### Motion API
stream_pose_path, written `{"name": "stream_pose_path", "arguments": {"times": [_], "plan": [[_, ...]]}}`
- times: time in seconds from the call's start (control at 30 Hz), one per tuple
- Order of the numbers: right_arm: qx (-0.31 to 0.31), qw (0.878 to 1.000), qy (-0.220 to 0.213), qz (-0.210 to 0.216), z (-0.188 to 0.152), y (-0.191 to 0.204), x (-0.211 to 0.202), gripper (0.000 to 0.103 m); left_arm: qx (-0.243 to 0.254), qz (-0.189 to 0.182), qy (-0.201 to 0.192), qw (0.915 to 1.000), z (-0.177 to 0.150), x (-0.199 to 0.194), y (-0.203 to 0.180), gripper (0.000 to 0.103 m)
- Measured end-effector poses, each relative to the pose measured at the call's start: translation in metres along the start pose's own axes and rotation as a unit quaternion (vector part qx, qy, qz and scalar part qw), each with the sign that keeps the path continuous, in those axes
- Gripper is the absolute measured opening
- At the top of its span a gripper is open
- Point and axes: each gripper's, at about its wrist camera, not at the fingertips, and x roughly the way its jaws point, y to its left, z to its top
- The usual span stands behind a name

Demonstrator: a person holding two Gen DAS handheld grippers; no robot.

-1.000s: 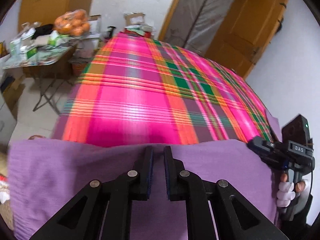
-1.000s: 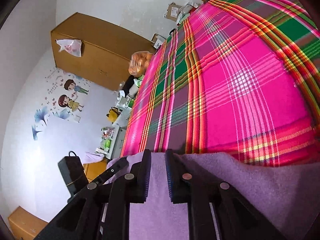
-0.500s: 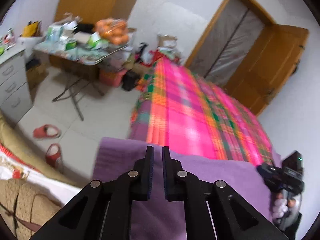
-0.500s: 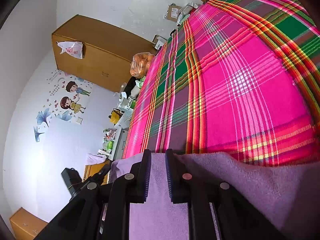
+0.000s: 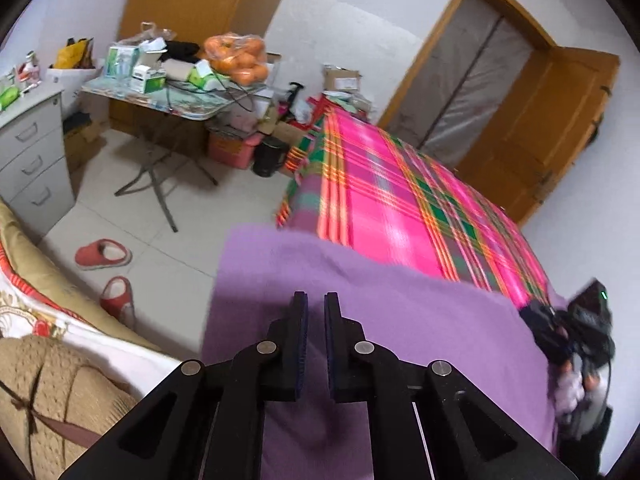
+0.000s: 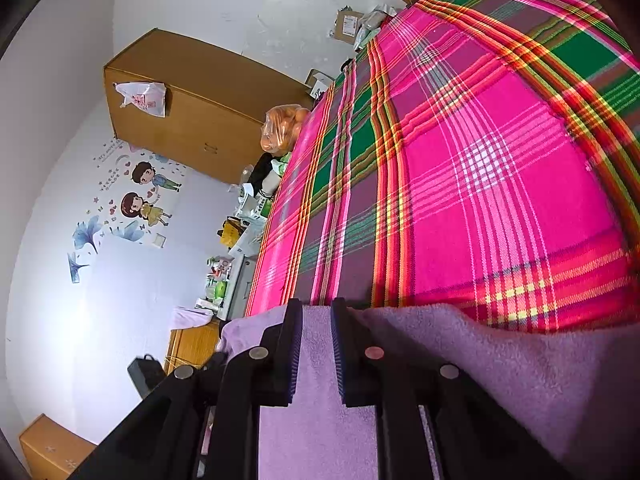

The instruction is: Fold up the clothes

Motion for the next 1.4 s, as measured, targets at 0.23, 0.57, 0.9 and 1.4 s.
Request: {"name": "stream_pose_path", "arguments": {"times": [0.23, 0.57, 0.9, 1.4], "plan": [[-0.038, 0.999, 0.007, 0.0, -0.008, 0.016, -0.004, 0.029, 0.019, 0.021, -0.011, 0.9995, -0.011, -0.007, -0.016, 0.009], [-0.147, 0.986, 0.065, -0.053, -0.089, 0.063, -0.018, 0.023, 0.099, -0.041, 0.026, 0.9939, -0.023, 0.018, -0.083, 0.01], [-0.119, 0.982, -0.024, -0.146, -0.092, 0.034, -0.092, 0.022, 0.105, -0.046, 0.05, 0.9922, -0.029, 0.03, -0.086, 0.013], [-0.095, 0.933, -0.177, -0.299, -0.051, 0.014, -0.186, 0.033, 0.129, -0.093, 0.056, 0.9856, -0.024, 0.042, -0.121, 0.013]]}}
